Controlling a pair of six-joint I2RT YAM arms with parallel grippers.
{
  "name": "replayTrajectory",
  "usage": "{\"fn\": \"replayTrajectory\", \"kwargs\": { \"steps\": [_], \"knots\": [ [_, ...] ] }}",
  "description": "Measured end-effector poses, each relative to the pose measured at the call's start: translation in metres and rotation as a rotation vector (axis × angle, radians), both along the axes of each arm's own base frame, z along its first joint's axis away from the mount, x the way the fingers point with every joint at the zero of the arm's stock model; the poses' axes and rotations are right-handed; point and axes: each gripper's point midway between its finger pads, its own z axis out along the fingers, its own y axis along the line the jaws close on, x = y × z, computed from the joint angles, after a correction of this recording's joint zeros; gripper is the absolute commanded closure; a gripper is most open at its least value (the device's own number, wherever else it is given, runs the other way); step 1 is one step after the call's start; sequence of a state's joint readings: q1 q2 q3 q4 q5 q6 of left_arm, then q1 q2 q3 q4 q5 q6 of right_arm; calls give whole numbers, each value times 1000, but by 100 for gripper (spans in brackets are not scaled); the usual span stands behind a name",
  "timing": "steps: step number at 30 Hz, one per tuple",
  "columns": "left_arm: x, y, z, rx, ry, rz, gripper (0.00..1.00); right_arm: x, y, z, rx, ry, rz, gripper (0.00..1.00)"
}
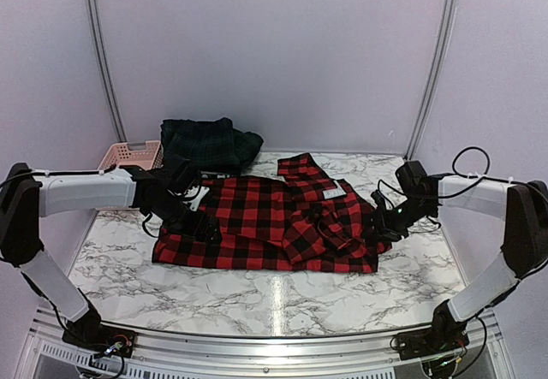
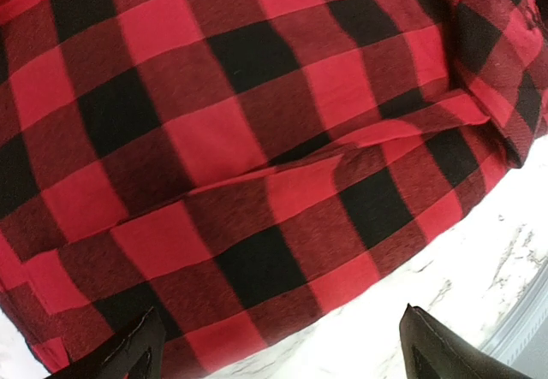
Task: Fold and stack the mixed laundry pile
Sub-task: Pick up the 1/3-folded T-shirt from the center of the board.
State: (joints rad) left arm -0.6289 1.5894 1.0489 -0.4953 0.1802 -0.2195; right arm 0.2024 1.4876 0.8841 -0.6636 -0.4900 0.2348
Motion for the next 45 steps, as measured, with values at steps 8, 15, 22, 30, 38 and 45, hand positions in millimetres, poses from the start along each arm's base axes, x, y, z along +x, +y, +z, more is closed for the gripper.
{"fn": "replayTrajectory", "kwargs": {
  "steps": [8, 15, 22, 30, 38, 45],
  "knots": [
    [28, -27, 23, -44, -74, -31, 1, 56, 35, 38, 21, -140, 88, 64],
    [33, -29, 27, -43, -95, -35, 1, 47, 43, -6, -26, -22, 141, 63],
    [33, -28, 25, -33, -96, -37, 1, 40, 46, -29, -69, 29, 170, 69],
    [34, -29, 25, -30, -100, -45, 1, 52, 52, -16, -51, -4, 178, 85],
    [34, -29, 25, -28, -102, -52, 1, 52, 54, -12, -44, -2, 186, 72],
    [34, -29, 25, -28, -102, -52, 1, 45, 47, -12, -75, 15, 178, 71]
  ]
}}
